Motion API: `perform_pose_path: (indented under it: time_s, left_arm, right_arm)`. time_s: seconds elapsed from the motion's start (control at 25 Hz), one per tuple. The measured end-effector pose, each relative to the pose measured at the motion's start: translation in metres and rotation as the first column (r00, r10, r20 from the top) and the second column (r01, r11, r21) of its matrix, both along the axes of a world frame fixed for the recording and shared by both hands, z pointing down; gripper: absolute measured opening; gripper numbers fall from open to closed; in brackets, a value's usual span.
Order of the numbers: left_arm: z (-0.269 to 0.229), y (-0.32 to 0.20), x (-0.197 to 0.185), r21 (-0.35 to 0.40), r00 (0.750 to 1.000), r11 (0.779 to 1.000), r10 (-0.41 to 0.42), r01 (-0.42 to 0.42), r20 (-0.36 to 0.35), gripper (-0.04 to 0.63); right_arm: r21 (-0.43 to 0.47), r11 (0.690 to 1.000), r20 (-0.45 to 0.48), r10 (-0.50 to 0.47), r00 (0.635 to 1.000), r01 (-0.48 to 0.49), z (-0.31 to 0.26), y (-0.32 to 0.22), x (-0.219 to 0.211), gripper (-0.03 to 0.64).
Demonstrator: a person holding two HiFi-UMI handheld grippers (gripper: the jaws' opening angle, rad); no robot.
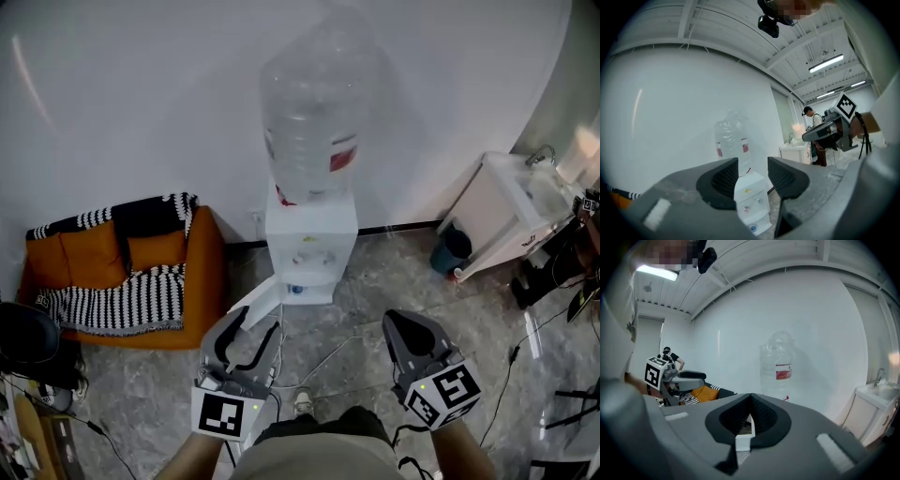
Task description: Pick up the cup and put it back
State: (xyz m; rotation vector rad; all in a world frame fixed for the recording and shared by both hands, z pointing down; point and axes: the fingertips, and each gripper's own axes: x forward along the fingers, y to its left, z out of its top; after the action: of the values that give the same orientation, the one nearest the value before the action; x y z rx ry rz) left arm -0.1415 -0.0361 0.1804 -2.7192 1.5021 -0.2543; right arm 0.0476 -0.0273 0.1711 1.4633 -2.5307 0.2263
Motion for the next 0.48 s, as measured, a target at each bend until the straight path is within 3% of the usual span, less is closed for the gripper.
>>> perform_pose_path:
  time_s: [0.48]
  left_arm:
    - [0.007, -0.032, 0.02, -0.02, 0.99, 0.99, -0.14, 0.14, 0.021, 0.192]
  right_arm:
    - [-0.017, 0.99, 0.019, -0.137, 0.99, 0.137, 0.016, -0.059, 0.022, 0.003]
